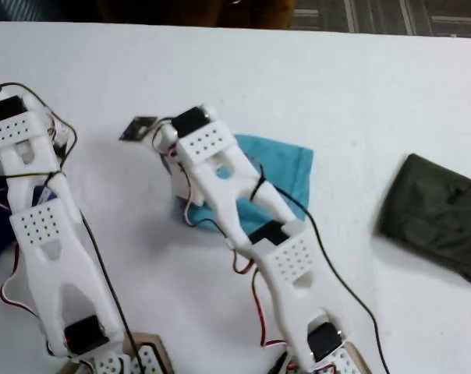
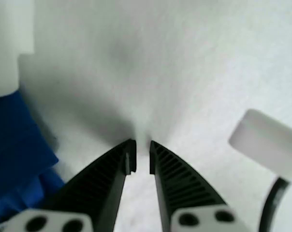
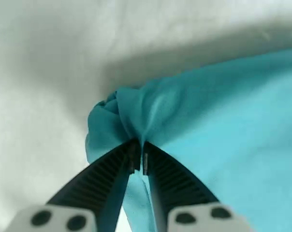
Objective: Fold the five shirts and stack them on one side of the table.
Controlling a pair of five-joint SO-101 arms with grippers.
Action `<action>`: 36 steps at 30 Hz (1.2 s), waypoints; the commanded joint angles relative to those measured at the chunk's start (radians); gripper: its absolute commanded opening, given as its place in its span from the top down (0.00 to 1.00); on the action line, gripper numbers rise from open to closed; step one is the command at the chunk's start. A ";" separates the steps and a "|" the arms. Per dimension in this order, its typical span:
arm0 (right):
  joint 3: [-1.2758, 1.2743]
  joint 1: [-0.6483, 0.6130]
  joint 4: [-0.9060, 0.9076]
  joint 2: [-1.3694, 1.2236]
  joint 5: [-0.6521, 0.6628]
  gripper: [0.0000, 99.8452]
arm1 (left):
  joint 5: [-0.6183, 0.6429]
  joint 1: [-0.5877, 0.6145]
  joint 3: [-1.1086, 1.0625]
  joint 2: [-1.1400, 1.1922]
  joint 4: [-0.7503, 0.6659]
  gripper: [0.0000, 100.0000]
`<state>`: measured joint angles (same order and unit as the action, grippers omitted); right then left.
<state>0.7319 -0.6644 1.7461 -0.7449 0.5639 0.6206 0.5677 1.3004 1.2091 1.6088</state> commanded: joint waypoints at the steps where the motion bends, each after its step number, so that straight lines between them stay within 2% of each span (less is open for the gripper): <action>1: 0.008 -0.041 0.022 0.104 0.009 0.98 | 0.000 0.014 0.030 -0.017 -0.009 0.93; 7: -0.061 -0.093 0.022 0.102 0.009 0.98 | 0.000 0.014 0.030 -0.017 -0.009 0.93; 15: -0.137 -0.101 0.008 0.079 0.002 0.98 | 0.000 0.014 0.030 -0.015 -0.009 0.93; 23: -0.095 -0.099 0.019 0.041 0.000 0.98 | 0.000 0.014 0.030 -0.014 -0.009 0.93; 25: -0.068 -0.101 0.024 0.079 -0.018 0.95 | 0.000 0.014 0.030 -0.014 -0.009 0.93; 30: -0.068 -0.101 0.025 0.183 -0.040 0.74 | 0.000 0.014 0.030 -0.014 -0.009 0.93; 36: -0.180 -0.067 0.025 0.291 -0.040 0.76 | 0.000 0.014 0.030 -0.015 -0.011 0.93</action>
<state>0.5923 -0.7534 1.7461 -0.5577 0.5347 0.6206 0.5677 1.3004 1.2091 1.6088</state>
